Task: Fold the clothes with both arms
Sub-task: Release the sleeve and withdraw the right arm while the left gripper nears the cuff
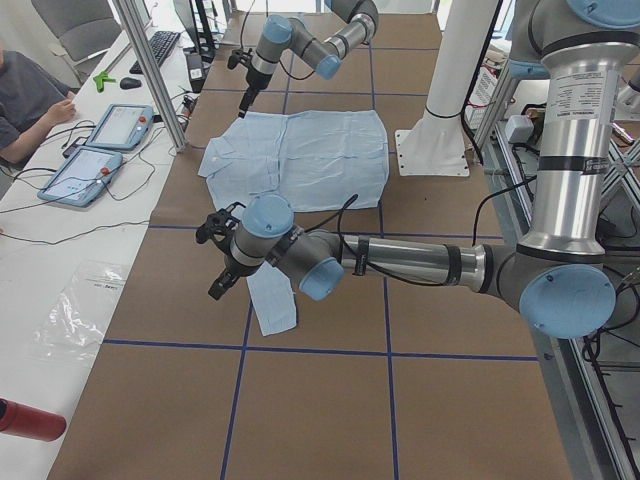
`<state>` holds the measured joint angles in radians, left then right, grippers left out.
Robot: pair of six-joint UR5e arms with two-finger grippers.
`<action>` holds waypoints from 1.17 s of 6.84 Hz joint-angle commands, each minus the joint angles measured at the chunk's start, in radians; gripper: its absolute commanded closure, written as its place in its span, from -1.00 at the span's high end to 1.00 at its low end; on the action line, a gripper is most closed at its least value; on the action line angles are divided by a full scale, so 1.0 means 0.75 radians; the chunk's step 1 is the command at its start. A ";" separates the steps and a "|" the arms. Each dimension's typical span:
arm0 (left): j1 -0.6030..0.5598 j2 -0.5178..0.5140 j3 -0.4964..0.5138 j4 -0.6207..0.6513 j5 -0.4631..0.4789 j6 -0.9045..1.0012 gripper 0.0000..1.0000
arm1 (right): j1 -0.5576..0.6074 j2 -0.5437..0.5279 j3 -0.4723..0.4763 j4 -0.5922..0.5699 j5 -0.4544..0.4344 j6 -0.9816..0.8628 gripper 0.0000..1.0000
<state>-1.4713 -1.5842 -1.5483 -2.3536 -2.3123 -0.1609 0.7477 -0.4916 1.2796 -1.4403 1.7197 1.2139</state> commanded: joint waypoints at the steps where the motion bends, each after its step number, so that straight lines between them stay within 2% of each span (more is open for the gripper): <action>1: 0.194 0.101 0.091 -0.427 0.151 -0.532 1.00 | 0.239 -0.339 0.309 -0.012 0.309 -0.326 1.00; 2: 0.276 0.116 0.125 -0.510 0.227 -0.722 0.86 | 0.342 -0.464 0.398 -0.010 0.422 -0.451 1.00; 4: 0.417 0.159 0.252 -0.737 0.319 -1.038 0.43 | 0.467 -0.675 0.529 0.006 0.564 -0.640 1.00; 5: 0.478 0.159 0.315 -0.798 0.385 -1.062 0.39 | 0.480 -0.729 0.574 0.008 0.570 -0.655 1.00; 8: 0.562 0.161 0.344 -0.809 0.400 -1.056 0.40 | 0.480 -0.797 0.652 0.008 0.564 -0.651 1.00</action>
<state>-1.0760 -1.4650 -1.2951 -2.9577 -2.0161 -0.9534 1.1067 -1.0689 1.7492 -1.4344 2.1440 0.7252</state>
